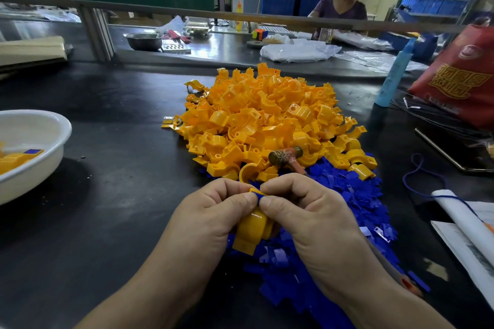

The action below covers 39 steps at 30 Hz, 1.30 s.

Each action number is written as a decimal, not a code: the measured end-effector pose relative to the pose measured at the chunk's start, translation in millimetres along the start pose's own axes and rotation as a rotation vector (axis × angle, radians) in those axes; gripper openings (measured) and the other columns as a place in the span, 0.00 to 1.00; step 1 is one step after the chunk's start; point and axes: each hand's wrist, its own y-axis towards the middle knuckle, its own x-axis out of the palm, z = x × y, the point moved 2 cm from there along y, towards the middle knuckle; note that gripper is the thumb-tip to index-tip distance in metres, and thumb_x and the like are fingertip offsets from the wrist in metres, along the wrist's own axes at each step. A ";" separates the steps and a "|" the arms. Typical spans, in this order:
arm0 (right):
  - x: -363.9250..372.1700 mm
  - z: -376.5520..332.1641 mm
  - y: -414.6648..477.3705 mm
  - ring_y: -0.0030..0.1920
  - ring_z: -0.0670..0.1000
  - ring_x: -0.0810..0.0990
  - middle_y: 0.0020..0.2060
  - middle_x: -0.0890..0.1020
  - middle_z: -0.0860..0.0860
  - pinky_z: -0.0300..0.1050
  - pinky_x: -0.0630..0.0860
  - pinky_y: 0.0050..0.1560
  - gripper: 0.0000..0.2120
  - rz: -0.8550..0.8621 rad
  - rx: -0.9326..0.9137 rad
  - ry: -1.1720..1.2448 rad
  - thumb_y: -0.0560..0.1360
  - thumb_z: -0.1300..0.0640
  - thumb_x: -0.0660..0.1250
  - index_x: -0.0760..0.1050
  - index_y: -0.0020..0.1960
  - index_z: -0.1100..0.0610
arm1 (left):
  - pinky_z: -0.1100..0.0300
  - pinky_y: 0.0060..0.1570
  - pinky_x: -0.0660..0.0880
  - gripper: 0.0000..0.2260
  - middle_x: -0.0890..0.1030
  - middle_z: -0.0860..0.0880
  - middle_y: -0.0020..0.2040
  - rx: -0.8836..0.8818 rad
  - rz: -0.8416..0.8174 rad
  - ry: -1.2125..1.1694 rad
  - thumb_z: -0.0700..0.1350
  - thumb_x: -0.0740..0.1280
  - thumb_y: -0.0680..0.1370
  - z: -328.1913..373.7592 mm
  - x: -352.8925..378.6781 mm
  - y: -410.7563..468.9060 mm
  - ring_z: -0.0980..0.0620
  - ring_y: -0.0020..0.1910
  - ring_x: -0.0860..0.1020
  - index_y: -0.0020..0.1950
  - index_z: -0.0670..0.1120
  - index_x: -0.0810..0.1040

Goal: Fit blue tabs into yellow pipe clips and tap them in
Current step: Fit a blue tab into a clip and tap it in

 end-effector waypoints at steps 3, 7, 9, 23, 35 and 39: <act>0.1 -0.9 -0.2 0.46 0.46 0.82 0.43 0.83 0.45 0.39 0.79 0.40 0.07 -0.001 0.002 0.025 0.68 0.50 0.68 0.81 0.45 0.45 | 0.56 0.40 0.79 0.16 0.86 0.46 0.46 0.010 0.004 0.006 0.59 0.70 0.62 0.1 -0.2 -1.5 0.46 0.45 0.85 0.45 0.54 0.84; 0.5 0.0 -0.6 0.46 0.46 0.82 0.43 0.83 0.46 0.38 0.79 0.41 0.08 0.014 -0.005 0.082 0.65 0.50 0.69 0.82 0.44 0.46 | 0.56 0.41 0.79 0.17 0.86 0.46 0.46 0.010 -0.001 0.006 0.60 0.70 0.61 1.0 1.4 -2.9 0.47 0.45 0.84 0.46 0.55 0.84; 0.4 1.4 -0.3 0.46 0.47 0.82 0.42 0.84 0.47 0.39 0.79 0.41 0.08 0.026 0.005 0.119 0.64 0.50 0.69 0.82 0.43 0.47 | 0.57 0.39 0.79 0.16 0.86 0.46 0.45 0.006 -0.004 -0.006 0.59 0.70 0.62 1.2 2.4 -3.1 0.47 0.43 0.84 0.45 0.54 0.84; -50.7 -29.3 2.9 0.47 0.35 0.72 0.44 0.72 0.34 0.30 0.70 0.37 0.14 0.245 -0.141 -0.957 0.73 0.41 0.63 0.73 0.58 0.39 | 0.58 0.32 0.76 0.02 0.85 0.45 0.41 -0.084 0.220 0.402 0.46 0.72 0.74 30.3 -50.6 -2.3 0.50 0.37 0.81 0.45 0.50 0.84; -80.1 8.1 -17.6 0.54 0.48 0.76 0.55 0.75 0.42 0.44 0.71 0.42 0.21 0.097 0.228 -1.451 0.76 0.39 0.57 0.58 0.67 0.40 | 0.55 0.52 0.75 0.16 0.80 0.51 0.55 -0.142 0.223 1.276 0.61 0.62 0.77 16.1 -74.0 -5.3 0.50 0.52 0.77 0.55 0.53 0.80; -76.4 8.7 -18.5 0.47 0.46 0.72 0.44 0.69 0.42 0.42 0.67 0.40 0.16 0.102 0.152 -1.479 0.76 0.45 0.58 0.64 0.63 0.41 | 0.54 0.54 0.74 0.26 0.75 0.52 0.57 -0.178 0.255 1.414 0.67 0.66 0.69 8.6 -73.3 -14.3 0.51 0.56 0.73 0.60 0.52 0.73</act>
